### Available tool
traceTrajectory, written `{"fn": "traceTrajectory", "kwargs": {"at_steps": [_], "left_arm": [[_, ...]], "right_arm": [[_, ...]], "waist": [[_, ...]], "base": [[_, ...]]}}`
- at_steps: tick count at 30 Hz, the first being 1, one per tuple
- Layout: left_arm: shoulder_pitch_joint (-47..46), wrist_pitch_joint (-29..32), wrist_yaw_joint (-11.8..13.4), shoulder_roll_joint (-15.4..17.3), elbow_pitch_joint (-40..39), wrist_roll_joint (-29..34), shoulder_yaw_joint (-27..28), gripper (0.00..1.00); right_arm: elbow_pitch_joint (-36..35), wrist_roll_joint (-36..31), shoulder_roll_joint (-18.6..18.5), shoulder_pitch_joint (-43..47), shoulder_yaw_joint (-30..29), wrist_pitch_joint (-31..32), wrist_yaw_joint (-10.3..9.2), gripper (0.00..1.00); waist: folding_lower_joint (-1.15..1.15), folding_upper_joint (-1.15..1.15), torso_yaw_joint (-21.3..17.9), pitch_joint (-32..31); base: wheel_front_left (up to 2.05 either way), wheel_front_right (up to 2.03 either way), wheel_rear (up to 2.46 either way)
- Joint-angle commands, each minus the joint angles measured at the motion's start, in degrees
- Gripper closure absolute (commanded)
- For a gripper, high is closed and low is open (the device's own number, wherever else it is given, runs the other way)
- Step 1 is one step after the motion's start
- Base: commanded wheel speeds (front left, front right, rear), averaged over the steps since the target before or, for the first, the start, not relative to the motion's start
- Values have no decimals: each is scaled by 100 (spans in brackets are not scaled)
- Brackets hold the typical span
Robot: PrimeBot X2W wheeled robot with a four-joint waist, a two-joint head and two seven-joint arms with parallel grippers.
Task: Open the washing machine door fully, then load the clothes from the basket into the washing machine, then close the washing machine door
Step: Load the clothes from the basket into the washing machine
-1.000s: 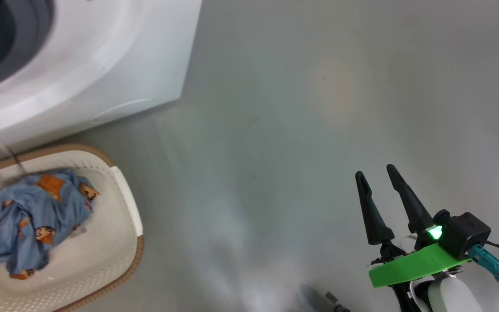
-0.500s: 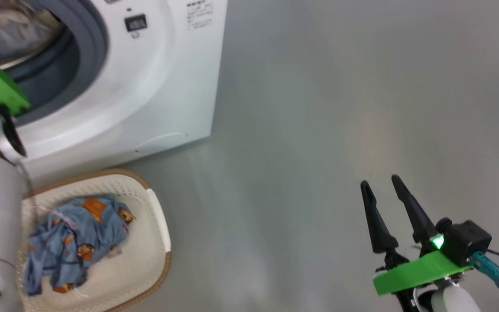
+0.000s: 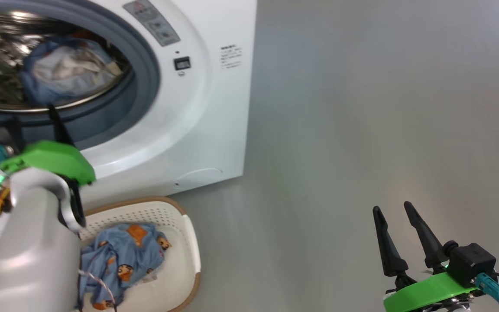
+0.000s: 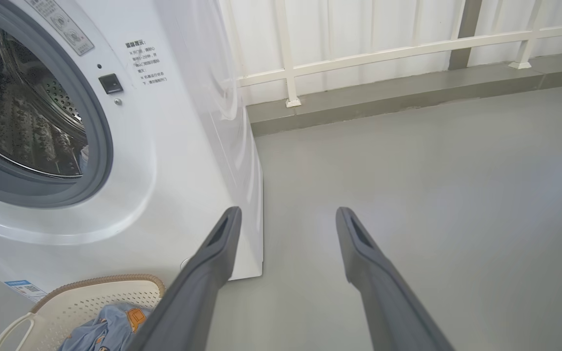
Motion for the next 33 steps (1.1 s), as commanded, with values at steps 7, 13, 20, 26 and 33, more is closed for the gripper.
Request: {"fn": "traceTrajectory", "kwargs": {"at_steps": [7, 13, 20, 26, 33], "left_arm": [[734, -45, -177, -11, -601, 166, 69, 0], [1450, -46, -237, -176, -1040, 251, 24, 0], [2349, -46, -236, -307, -1721, 384, -93, 0], [3156, -46, -166, -354, -2310, 408, -86, 0], [3988, -46, -25, -369, -3031, 394, 60, 0]], "right_arm": [[-175, -165, -67, 68, 1, -27, 9, 0], [-188, -198, -75, 181, -72, -27, 9, 0], [-194, -228, -95, 394, -135, -27, 9, 0], [-229, -250, -134, 480, -116, -27, 9, 0], [-238, -263, -175, 536, -113, -27, 9, 0]], "waist": [[0, 0, 463, -442], [0, 0, 671, -720], [0, 0, 905, -1086], [0, 0, 1038, -1219], [0, 0, 1122, -1304]], "base": [[0, 0, 0], [0, 0, 0], [0, 0, 0], [0, 0, 0], [0, 0, 0]]}}
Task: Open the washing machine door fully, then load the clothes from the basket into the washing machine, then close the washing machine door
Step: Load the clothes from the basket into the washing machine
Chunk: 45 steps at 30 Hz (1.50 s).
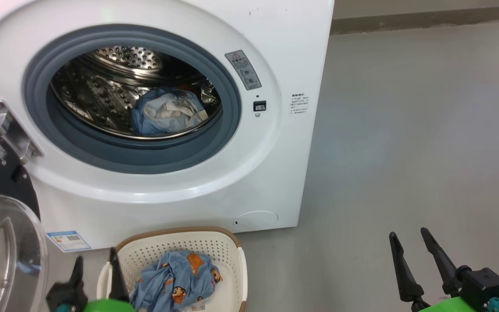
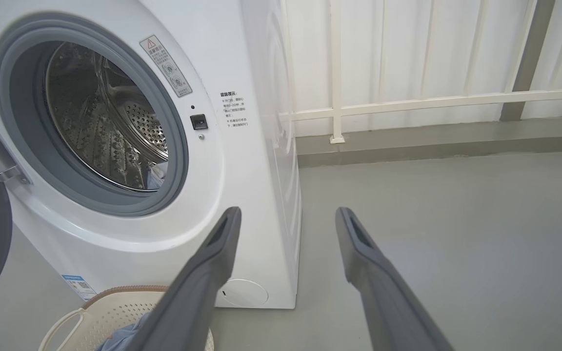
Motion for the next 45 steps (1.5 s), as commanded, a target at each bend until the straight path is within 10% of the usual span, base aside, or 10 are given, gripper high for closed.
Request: {"fn": "traceTrajectory", "kwargs": {"at_steps": [1, 45], "left_arm": [[154, -48, 92, 76, -352, 6, 242, 0], [1485, 305, 334, 236, -1919, 48, -59, 0]], "right_arm": [[-155, -36, -55, -23, 140, -27, 9, 0], [-8, -81, -79, 265, 5, -27, 9, 0]], "waist": [[0, 0, 32, -54], [0, 0, 409, -236]], "base": [[0, 0, 0], [0, 0, 0]]}}
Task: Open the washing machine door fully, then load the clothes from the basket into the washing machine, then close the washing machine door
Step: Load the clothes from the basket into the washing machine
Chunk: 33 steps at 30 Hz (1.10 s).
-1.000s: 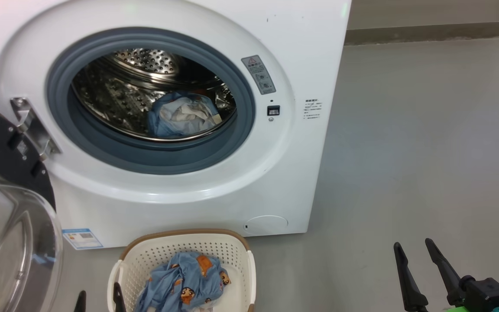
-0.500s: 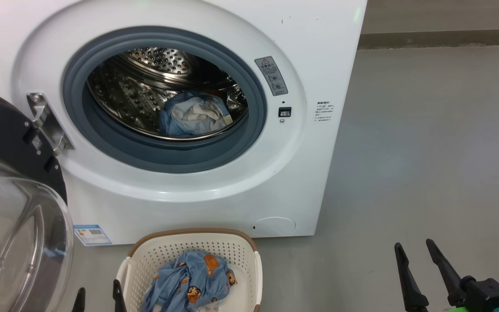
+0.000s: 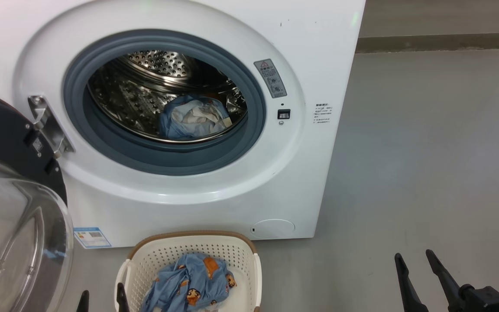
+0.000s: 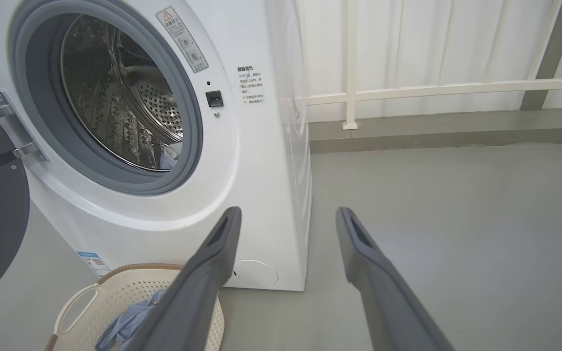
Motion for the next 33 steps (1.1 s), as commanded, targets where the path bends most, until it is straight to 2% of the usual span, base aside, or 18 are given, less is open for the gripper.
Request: {"fn": "traceTrajectory", "kwargs": {"at_steps": [1, 10, 18, 26, 33], "left_arm": [[-79, -8, 57, 89, -183, 35, 162, 0], [-56, 1, 94, 84, -237, 12, 112, 0], [-134, 84, 105, 72, -220, 45, -52, 0], [-629, 236, 66, 152, -96, 185, -214, 0], [-1231, 592, -127, 192, 335, -148, -119, 0]], "right_arm": [[-108, -43, -68, -86, 112, -27, 9, 0], [-103, -42, -46, -113, 115, -27, 9, 0], [-167, -30, -33, -219, 136, -27, 9, 0], [-311, -1, -5, -628, 126, -27, 9, 0], [-366, 74, 52, -1077, 252, -27, 9, 0]], "waist": [[0, 0, -11, -1], [0, 0, -83, 41], [0, 0, -296, 297], [0, 0, -689, 993], [0, 0, -1120, 1750]], "base": [[0, 0, 0], [0, 0, 0], [0, 0, 0], [0, 0, 0], [0, 0, 0]]}}
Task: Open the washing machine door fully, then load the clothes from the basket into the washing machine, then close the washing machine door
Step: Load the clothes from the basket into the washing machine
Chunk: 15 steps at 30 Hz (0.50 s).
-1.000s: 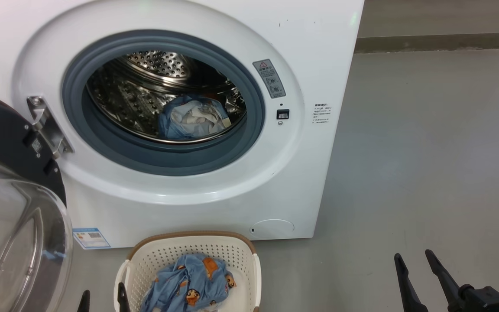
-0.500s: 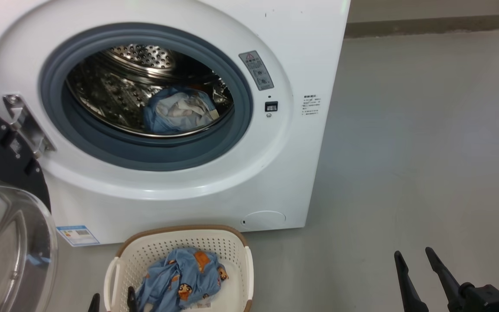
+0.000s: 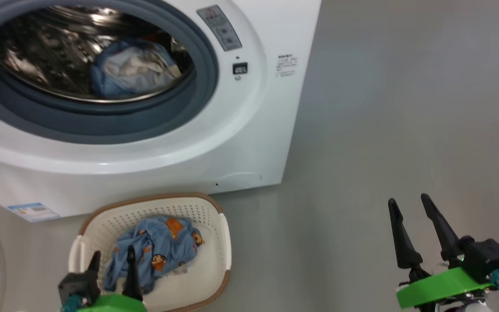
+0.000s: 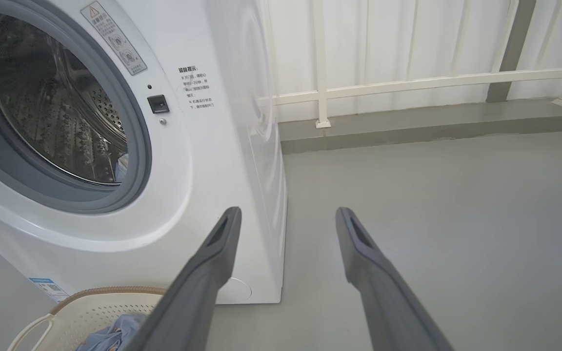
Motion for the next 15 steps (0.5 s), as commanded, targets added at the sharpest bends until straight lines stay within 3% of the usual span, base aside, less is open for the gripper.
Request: {"fn": "traceTrajectory", "kwargs": {"at_steps": [1, 15], "left_arm": [[-382, 33, -63, 86, 38, -62, 240, 0], [-2026, 80, -344, 440, 1914, -233, 448, 0]], "right_arm": [[-153, 64, 4, -261, 200, -27, 9, 0], [-191, 273, 20, -1086, 438, -27, 9, 0]], "waist": [[0, 0, -467, 681], [0, 0, -917, 1944]], "base": [[0, 0, 0], [0, 0, 0]]}}
